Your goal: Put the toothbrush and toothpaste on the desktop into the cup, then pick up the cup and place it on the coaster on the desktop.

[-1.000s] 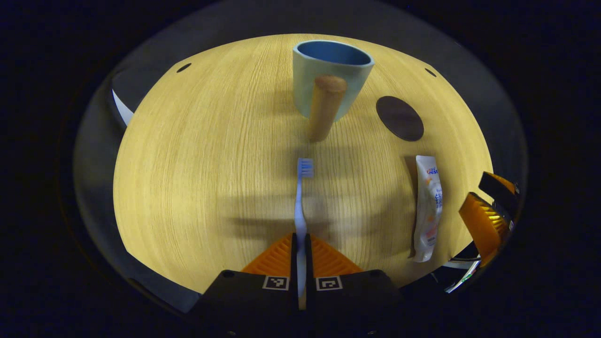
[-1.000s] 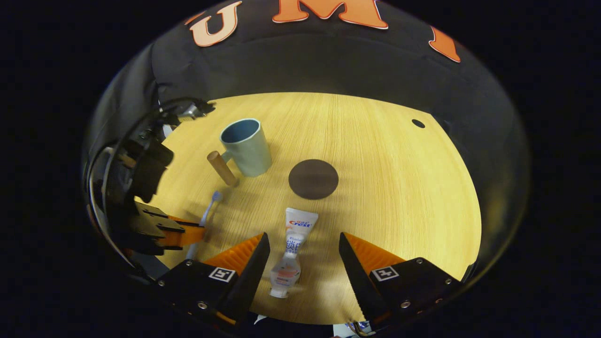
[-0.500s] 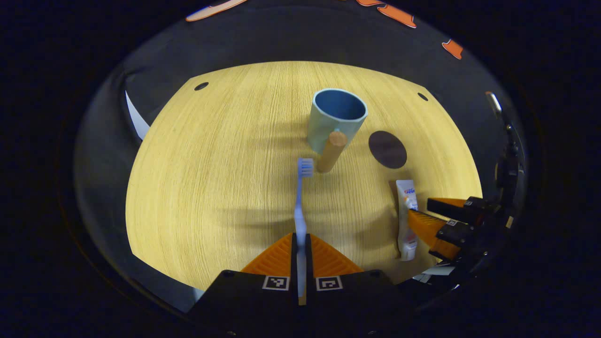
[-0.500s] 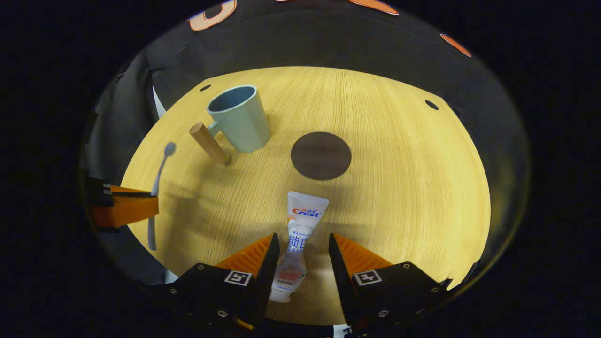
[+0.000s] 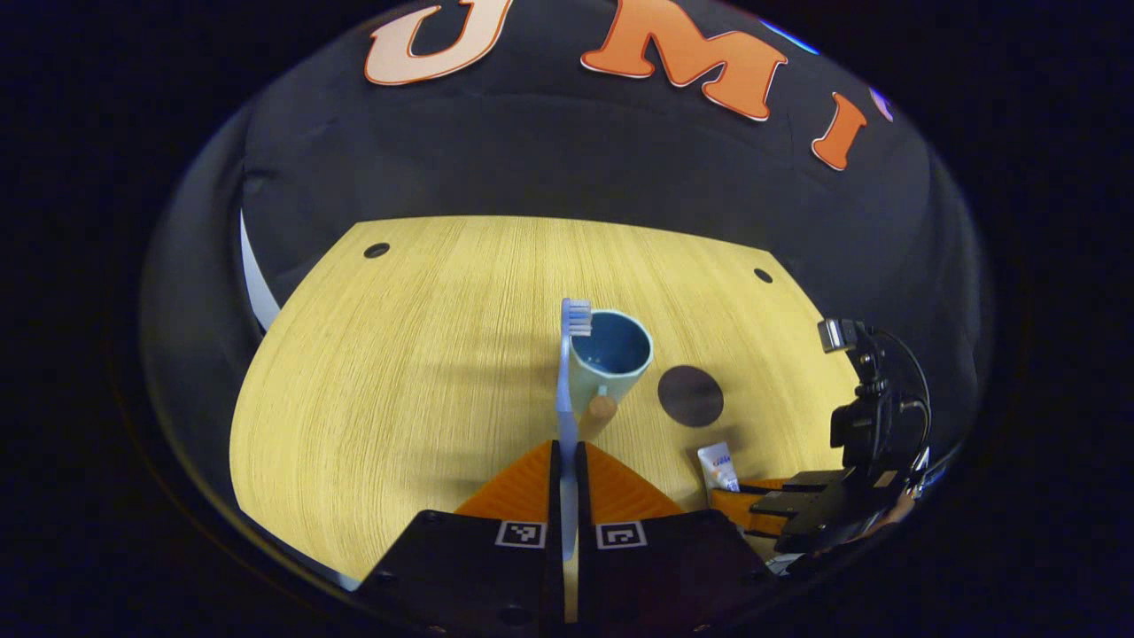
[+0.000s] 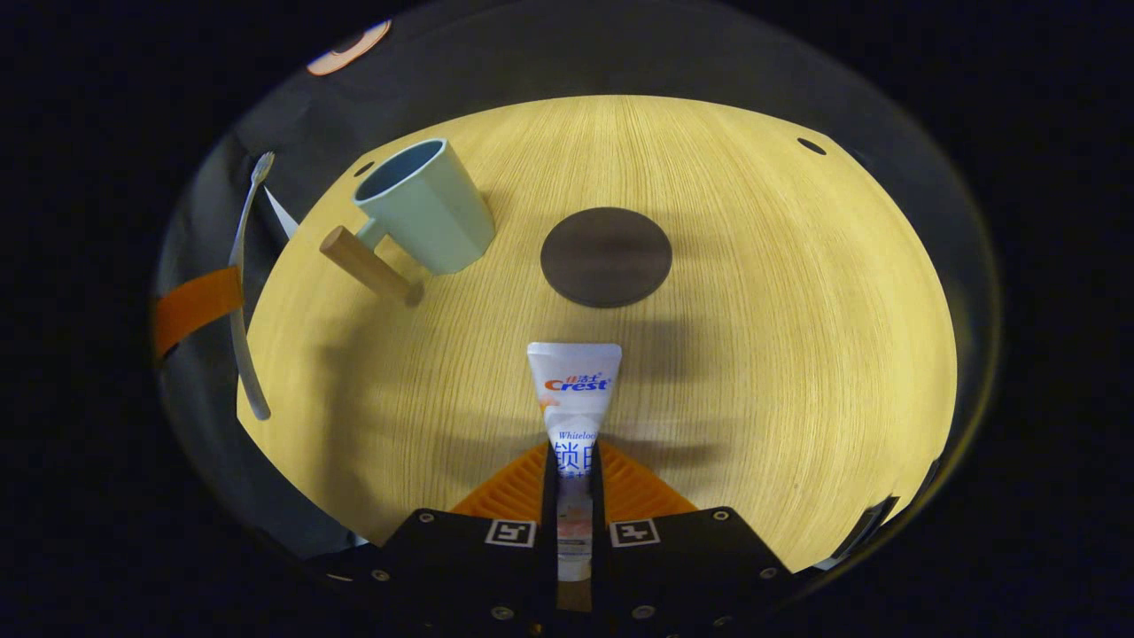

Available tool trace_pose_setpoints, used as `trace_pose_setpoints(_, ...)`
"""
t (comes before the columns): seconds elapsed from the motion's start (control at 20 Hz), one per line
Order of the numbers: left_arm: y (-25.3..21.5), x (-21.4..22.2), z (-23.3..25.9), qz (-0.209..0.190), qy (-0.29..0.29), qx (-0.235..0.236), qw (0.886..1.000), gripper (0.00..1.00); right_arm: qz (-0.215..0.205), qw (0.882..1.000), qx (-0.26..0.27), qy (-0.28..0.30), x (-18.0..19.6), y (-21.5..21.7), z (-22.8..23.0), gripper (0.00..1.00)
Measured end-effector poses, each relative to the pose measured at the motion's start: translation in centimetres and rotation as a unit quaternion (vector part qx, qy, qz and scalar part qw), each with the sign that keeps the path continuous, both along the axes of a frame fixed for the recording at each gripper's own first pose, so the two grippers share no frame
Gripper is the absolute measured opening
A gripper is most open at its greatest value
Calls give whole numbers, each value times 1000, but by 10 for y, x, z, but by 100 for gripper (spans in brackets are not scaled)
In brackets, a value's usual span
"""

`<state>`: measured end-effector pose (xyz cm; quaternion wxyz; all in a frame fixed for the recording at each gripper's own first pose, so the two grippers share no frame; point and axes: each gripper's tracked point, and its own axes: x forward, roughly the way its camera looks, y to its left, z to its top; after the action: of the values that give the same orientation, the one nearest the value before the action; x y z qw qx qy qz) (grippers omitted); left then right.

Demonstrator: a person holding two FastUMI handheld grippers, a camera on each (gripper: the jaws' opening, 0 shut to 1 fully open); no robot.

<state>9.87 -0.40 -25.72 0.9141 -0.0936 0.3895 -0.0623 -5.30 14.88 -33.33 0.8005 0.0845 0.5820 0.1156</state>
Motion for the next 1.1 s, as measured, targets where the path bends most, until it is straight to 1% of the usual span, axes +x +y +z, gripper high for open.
trace_pose_setpoints(0.05, 1, 8, 2, -2, -14, 2, 1000, 6, -2, 1000, 5, 0, 0, 0, -1, 14)
trace_pose_setpoints(0.2, -4, 29, 3, -21, -51, 4, 998, 6, -14, 1000, 17, 0, 0, 0, 0, 13)
trace_pose_setpoints(0.3, -6, 45, 0, -32, -69, 3, 997, 6, -14, 1000, 12, -13, 2, -1, 1, 13)
trace_pose_setpoints(0.35, -7, 55, 2, -34, -82, 2, 996, 9, -13, 1000, 11, -19, 2, -1, 3, 13)
trace_pose_setpoints(0.4, -6, 64, 5, -38, -100, 2, 994, 6, -14, 1000, 10, -24, 2, -2, 5, 13)
trace_pose_setpoints(0.5, -8, 87, 10, -44, -138, 8, 989, 6, -18, 999, 8, -28, 1, -2, 6, 13)
trace_pose_setpoints(0.7, -20, 120, 27, -51, -208, -1, 977, 6, -32, 999, 1, -31, 3, -4, 9, 13)
trace_pose_setpoints(0.9, -24, 139, 38, -50, -247, -7, 968, 6, -45, 998, 1, -35, 3, -4, 11, 13)
trace_pose_setpoints(1.1, -31, 153, 41, -58, -277, -13, 959, 6, -55, 997, 2, -57, 4, -8, 20, 13)
